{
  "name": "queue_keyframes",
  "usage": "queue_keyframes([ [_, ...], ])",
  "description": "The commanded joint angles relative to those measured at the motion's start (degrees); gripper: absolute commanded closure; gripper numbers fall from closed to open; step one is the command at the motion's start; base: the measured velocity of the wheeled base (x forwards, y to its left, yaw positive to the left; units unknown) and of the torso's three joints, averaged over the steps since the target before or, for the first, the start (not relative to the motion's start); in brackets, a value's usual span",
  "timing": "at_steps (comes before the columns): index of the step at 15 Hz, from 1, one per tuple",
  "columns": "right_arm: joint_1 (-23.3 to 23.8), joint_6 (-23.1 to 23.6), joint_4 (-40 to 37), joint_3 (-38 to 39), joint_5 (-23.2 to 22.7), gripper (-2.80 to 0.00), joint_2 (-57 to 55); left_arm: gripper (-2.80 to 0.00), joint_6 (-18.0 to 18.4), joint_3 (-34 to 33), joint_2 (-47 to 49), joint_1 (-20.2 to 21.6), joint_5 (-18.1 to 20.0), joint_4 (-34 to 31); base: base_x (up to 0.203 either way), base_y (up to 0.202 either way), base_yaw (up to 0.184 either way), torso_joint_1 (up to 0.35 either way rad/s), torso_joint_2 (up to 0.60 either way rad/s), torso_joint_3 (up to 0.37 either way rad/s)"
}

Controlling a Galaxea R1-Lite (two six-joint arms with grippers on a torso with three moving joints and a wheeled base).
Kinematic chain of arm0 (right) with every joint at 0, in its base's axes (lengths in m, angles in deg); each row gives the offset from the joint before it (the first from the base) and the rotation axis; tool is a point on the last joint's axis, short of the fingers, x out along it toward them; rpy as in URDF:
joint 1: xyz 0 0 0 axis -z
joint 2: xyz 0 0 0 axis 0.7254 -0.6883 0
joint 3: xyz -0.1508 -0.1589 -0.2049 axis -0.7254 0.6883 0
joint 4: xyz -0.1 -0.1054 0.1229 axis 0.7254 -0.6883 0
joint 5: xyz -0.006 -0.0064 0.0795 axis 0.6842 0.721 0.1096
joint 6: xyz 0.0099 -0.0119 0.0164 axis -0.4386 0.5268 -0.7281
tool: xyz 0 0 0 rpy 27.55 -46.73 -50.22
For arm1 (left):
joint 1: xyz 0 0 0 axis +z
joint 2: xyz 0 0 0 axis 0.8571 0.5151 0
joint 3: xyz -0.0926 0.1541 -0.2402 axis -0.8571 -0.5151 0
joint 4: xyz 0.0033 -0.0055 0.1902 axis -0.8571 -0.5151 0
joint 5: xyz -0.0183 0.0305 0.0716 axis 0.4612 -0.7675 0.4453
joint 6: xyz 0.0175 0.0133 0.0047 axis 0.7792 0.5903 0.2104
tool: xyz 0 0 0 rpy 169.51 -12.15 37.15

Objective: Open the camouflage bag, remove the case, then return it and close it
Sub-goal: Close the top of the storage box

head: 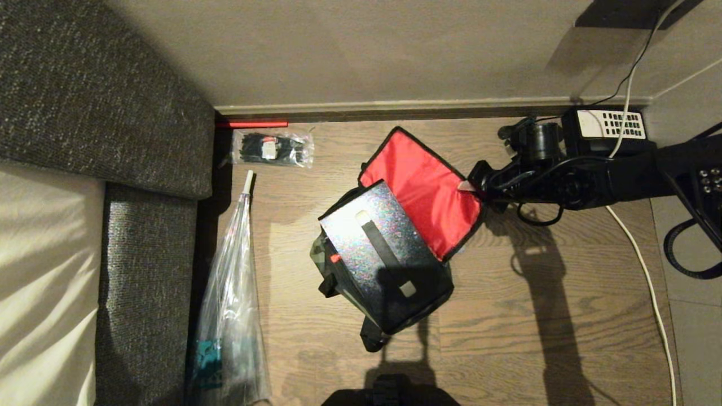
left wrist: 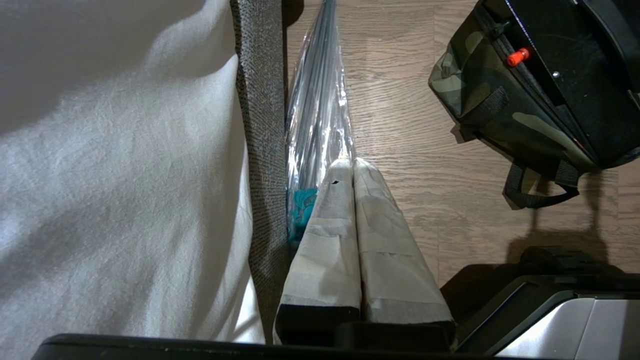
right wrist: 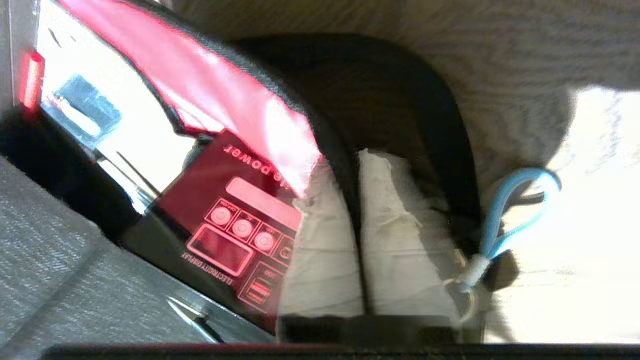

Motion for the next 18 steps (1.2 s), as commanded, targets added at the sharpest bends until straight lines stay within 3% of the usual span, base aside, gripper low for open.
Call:
queue_keyframes([
  [1,-0.08,1.36,-0.02,1.58,0.25,0.0,2.59,0.0,0.01,-0.01,0.08,0.01,0.0,-0.02,0.0,0.0,0.0,0.0,0.0,0.0],
  [5,-0.6,12.09,0.7,12.15,0.2,0.0,14.38,0.0,0.1,-0.01,-0.01,0.1,0.0,-0.02,0.0,0.0,0.0,0.0,0.0,0.0],
  [11,-4.22,14.28,6.21,22.99,0.35,0.0,29.06,0.0,0.01,-0.01,-0.27,0.1,0.0,-0.02,0.0,0.0,0.0,0.0,0.0,0.0],
  [13,-4.24,15.34,6.74,26.54,-0.1,0.0,30.93,0.0,0.04,-0.01,-0.27,0.1,0.0,-0.02,0.0,0.0,0.0,0.0,0.0,0.0],
  [16,-4.19,20.82,6.6,31.66,0.13,0.0,31.24,0.0,0.01,-0.01,-0.27,0.1,0.0,-0.02,0.0,0.0,0.0,0.0,0.0,0.0],
  [18,-4.04,21.06,7.35,31.01,0.11,0.0,31.76,0.0,0.01,-0.01,-0.27,0.1,0.0,-0.02,0.0,0.0,0.0,0.0,0.0,0.0],
])
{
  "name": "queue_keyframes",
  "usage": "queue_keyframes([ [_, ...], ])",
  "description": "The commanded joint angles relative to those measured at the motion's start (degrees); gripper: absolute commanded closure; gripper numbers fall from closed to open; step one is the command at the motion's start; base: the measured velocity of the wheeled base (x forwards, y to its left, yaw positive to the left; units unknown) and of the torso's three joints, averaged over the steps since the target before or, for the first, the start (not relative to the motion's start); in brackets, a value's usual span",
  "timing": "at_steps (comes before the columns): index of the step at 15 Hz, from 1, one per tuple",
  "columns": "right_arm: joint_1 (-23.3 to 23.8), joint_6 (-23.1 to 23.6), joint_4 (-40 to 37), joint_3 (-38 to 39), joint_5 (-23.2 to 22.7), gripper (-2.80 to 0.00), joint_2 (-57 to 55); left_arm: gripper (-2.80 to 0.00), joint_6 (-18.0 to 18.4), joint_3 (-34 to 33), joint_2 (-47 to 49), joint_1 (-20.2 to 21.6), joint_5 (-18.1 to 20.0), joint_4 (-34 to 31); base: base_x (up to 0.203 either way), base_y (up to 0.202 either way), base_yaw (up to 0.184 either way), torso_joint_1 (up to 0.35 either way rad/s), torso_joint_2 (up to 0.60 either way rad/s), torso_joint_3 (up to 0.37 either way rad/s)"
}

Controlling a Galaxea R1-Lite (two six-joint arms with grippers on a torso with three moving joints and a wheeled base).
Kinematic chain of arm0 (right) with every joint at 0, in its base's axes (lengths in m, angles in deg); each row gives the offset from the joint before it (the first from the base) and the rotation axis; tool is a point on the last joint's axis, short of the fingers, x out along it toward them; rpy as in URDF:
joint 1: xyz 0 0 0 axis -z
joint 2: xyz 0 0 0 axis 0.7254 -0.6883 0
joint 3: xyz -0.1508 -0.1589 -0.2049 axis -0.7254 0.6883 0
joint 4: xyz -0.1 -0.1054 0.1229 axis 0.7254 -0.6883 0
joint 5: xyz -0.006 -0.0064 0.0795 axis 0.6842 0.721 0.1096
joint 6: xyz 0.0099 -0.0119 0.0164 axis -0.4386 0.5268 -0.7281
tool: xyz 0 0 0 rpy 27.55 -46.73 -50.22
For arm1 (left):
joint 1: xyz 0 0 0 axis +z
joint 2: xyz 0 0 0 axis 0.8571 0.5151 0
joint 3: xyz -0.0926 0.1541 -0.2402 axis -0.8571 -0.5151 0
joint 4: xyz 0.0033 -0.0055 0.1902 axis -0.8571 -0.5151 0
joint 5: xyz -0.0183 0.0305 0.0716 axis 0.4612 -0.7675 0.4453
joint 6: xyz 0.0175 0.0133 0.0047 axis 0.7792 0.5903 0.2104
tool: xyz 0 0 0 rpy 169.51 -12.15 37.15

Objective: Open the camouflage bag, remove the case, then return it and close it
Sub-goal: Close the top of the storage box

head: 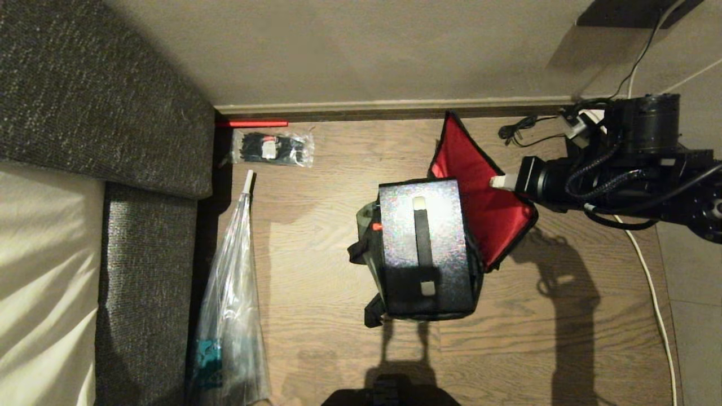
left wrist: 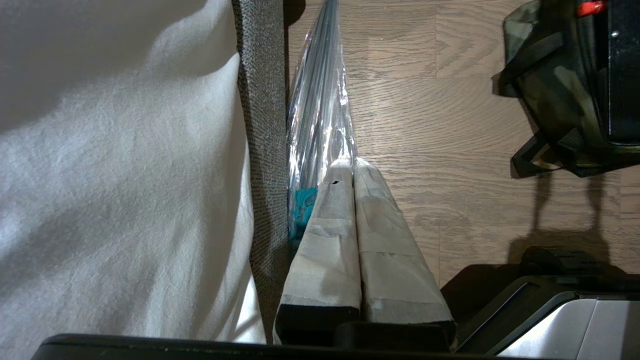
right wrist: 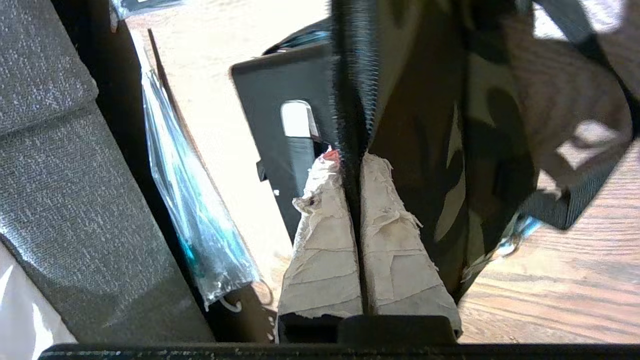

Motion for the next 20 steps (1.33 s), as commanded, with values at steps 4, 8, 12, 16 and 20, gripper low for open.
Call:
queue_keyframes([
  [4,0.49,2.31,-1.22,4.63,-0.12,0.0,0.45,0.0,0.04,-0.01,-0.11,0.02,0.03,0.0,0.0,0.0,0.0,0.0,0.0,0.0],
  [8,2.11,13.87,3.24,14.82,3.23,0.0,-0.17,0.0,0.03,-0.01,-0.11,0.02,0.03,0.0,0.0,0.0,0.0,0.0,0.0,0.0],
  [12,2.28,20.44,5.56,22.89,3.6,0.0,-1.46,0.0,0.03,-0.01,-0.11,0.02,0.03,0.0,0.0,0.0,0.0,0.0,0.0,0.0],
  [16,2.03,29.06,11.75,30.3,3.96,0.0,-3.18,0.0,0.03,-0.01,-0.11,0.02,0.03,0.0,0.0,0.0,0.0,0.0,0.0,0.0],
  [20,-1.46,29.37,19.04,33.23,7.4,0.0,-8.27,0.0,0.03,-0.01,-0.11,0.02,0.03,0.0,0.0,0.0,0.0,0.0,0.0,0.0],
])
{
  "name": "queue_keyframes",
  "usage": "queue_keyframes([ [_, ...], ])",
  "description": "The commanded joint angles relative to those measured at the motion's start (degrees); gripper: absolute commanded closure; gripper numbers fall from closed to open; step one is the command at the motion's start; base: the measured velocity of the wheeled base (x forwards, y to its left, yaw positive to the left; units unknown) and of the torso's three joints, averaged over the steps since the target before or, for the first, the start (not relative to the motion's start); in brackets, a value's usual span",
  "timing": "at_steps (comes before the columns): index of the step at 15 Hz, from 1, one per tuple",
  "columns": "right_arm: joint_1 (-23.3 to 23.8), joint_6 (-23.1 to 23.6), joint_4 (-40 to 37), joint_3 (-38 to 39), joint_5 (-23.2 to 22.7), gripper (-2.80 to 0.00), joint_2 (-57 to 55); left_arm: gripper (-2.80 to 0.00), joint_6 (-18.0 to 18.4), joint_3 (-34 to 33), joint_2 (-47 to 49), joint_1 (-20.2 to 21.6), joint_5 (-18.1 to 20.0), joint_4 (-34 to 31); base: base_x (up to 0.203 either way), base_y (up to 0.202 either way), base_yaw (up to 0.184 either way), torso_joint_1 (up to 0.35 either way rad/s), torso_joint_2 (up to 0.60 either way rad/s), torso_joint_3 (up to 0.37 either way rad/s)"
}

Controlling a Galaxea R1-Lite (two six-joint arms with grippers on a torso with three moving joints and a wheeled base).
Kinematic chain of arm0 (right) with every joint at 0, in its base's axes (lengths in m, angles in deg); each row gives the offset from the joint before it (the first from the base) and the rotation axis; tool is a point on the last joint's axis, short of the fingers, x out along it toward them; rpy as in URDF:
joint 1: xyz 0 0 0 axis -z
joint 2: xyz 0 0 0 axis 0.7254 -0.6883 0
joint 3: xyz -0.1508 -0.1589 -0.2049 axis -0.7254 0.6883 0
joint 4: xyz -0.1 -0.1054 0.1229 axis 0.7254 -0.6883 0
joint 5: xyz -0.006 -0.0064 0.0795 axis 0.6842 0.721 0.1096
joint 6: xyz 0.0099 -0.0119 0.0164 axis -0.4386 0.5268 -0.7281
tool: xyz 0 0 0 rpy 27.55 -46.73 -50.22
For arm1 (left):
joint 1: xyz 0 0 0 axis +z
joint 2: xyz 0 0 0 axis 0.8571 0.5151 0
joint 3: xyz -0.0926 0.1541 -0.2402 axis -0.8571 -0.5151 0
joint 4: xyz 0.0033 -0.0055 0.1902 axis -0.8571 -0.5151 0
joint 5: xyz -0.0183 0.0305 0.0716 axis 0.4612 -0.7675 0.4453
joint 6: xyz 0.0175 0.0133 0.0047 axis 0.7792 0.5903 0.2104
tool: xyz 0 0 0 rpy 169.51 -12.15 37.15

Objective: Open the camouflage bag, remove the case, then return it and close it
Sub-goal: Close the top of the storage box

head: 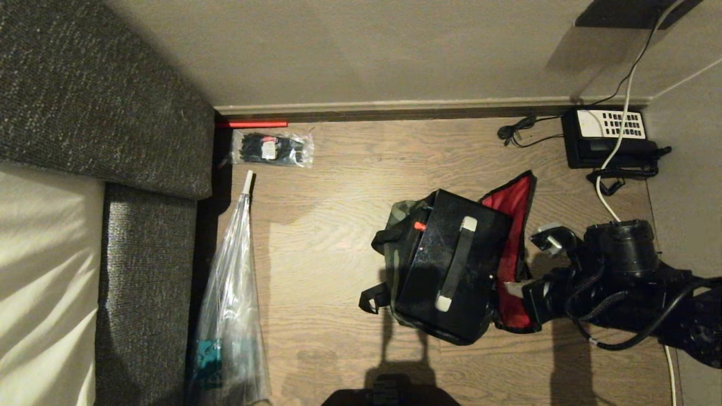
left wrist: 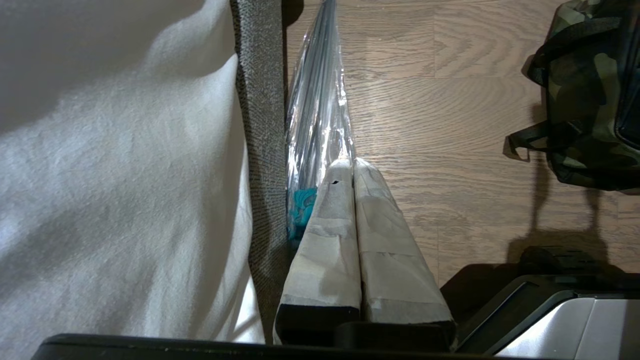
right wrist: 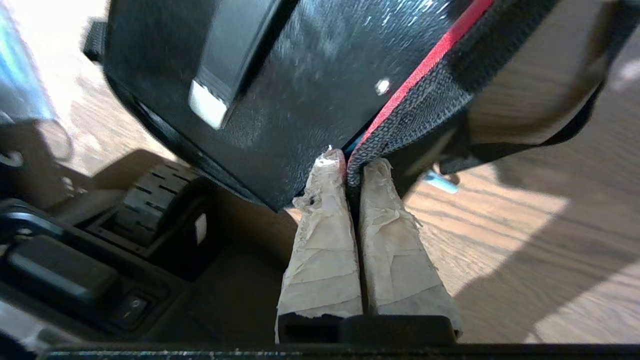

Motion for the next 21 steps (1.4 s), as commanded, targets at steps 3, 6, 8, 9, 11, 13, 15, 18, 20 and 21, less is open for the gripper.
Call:
queue_keyframes([
  [3,-6.08,-0.32,6.47,0.33,7.99,0.0,-5.07,0.0,0.01,-0.01,-0.11,0.02,0.02,0.0,0.0,0.0,0.0,0.0,0.0,0.0],
  [6,-10.81,-1.64,7.31,0.96,9.0,0.0,-5.48,0.0,0.01,-0.01,-0.11,0.02,0.02,0.0,0.0,0.0,0.0,0.0,0.0,0.0],
  [8,-12.71,-1.79,6.77,2.02,11.58,0.0,-7.27,0.0,0.01,-0.01,-0.11,0.02,0.02,0.0,0.0,0.0,0.0,0.0,0.0,0.0],
  [9,-13.3,-2.74,6.79,2.05,12.17,0.0,-7.77,0.0,0.01,-0.01,-0.11,0.01,0.02,0.0,0.0,0.0,0.0,0.0,0.0,0.0],
  [11,-15.36,-6.5,7.75,1.42,12.34,-2.8,-8.2,0.0,0.01,-0.01,-0.11,0.02,0.02,0.0,0.0,0.0,0.0,0.0,0.0,0.0],
  [13,-15.29,-6.5,8.21,1.27,12.94,-2.8,-8.97,0.0,0.01,-0.01,-0.11,0.02,0.02,0.0,0.0,0.0,0.0,0.0,0.0,0.0],
  [15,-13.55,-6.87,7.9,0.77,15.31,-2.8,-8.69,0.0,0.01,-0.01,-0.11,0.02,0.02,0.0,0.0,0.0,0.0,0.0,0.0,0.0],
  [18,-8.86,-6.74,6.47,-0.57,14.96,-2.8,-6.13,0.0,0.02,-0.01,-0.11,0.02,0.02,0.0,0.0,0.0,0.0,0.0,0.0,0.0],
  [20,-6.65,-6.42,5.41,-1.4,14.93,-2.8,-4.94,0.0,0.01,-0.01,-0.11,0.02,0.02,0.0,0.0,0.0,0.0,0.0,0.0,0.0],
  [21,-5.84,-6.6,5.05,-2.03,14.98,-2.8,-4.48,0.0,0.01,-0.01,-0.11,0.02,0.02,0.0,0.0,0.0,0.0,0.0,0.0,0.0],
])
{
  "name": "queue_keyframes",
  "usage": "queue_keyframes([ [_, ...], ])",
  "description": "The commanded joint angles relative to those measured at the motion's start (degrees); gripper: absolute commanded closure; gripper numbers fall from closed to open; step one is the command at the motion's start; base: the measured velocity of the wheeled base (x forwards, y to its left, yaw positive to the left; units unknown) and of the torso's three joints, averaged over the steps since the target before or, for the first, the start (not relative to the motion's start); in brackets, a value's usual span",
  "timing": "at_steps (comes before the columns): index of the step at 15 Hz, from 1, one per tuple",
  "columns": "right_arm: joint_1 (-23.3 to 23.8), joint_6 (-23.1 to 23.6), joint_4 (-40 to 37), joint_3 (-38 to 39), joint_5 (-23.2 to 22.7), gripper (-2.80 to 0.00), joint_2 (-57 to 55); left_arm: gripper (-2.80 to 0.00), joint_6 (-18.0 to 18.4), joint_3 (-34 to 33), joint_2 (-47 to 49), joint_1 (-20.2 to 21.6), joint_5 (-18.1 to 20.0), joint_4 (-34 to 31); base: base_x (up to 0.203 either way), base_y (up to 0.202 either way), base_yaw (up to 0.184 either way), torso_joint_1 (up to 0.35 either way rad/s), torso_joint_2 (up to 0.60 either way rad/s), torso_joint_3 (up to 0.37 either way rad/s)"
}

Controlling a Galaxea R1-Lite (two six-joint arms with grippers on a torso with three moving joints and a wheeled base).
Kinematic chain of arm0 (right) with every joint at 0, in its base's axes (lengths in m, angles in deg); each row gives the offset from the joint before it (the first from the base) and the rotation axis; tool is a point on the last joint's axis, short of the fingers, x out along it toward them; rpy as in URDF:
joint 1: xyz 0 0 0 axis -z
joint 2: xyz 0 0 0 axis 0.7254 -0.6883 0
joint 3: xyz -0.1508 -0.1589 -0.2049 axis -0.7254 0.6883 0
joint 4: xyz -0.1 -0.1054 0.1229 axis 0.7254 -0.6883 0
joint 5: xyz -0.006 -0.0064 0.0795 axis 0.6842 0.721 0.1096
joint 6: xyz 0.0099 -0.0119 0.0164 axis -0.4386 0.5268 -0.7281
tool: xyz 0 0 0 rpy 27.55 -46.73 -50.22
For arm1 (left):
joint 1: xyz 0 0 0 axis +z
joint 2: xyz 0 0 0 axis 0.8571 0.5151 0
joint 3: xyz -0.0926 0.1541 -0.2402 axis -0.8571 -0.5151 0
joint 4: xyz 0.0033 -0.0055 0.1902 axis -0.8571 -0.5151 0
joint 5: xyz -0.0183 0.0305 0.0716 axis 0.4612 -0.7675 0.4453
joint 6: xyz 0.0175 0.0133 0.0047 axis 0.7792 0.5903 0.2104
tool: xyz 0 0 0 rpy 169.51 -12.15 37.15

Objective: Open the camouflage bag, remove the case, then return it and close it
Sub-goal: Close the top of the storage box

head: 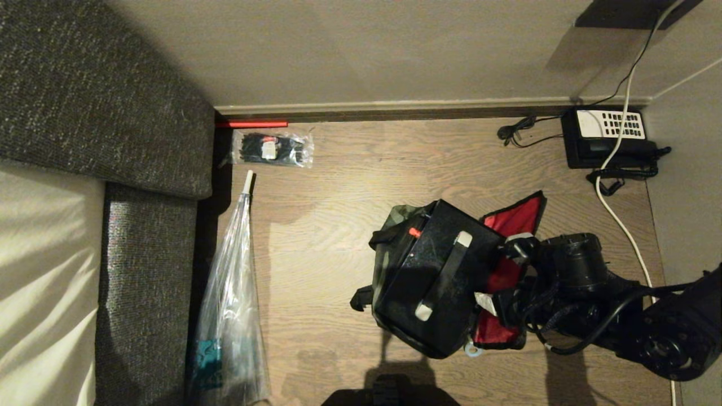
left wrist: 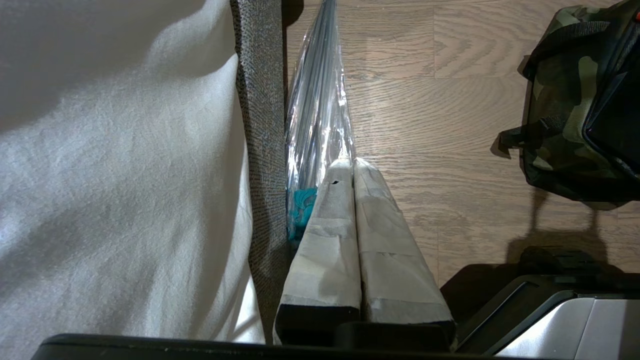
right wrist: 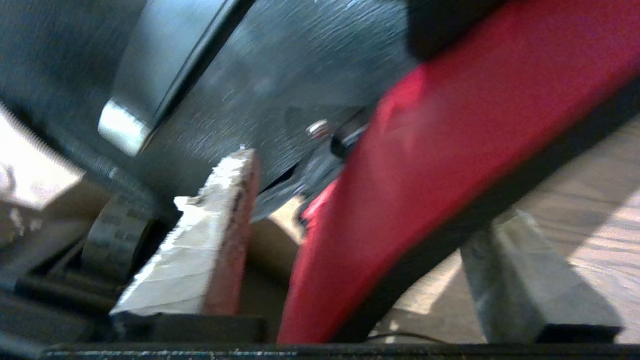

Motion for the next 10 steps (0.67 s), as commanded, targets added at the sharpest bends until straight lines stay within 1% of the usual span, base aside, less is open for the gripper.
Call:
queue_keyframes([
  [1,2.39,-0.14,-0.82,-1.04,0.02,-2.8,2.06,0.0,0.01,-0.01,-0.11,0.02,0.0,0.0,0.0,0.0,0.0,0.0,0.0,0.0],
  [5,3.58,-0.88,-3.08,-2.71,0.13,-2.8,2.37,0.0,0.01,-0.01,-0.11,0.02,0.0,0.0,0.0,0.0,0.0,0.0,0.0,0.0],
  [7,5.35,-1.68,-3.55,-3.1,-0.49,-2.8,2.5,0.0,0.01,-0.01,-0.11,0.02,0.0,0.0,0.0,0.0,0.0,0.0,0.0,0.0],
  [10,8.99,-2.25,-5.97,-6.0,-2.06,-2.8,2.48,0.0,0.01,-0.01,-0.11,0.02,0.0,0.0,0.0,0.0,0.0,0.0,0.0,0.0],
])
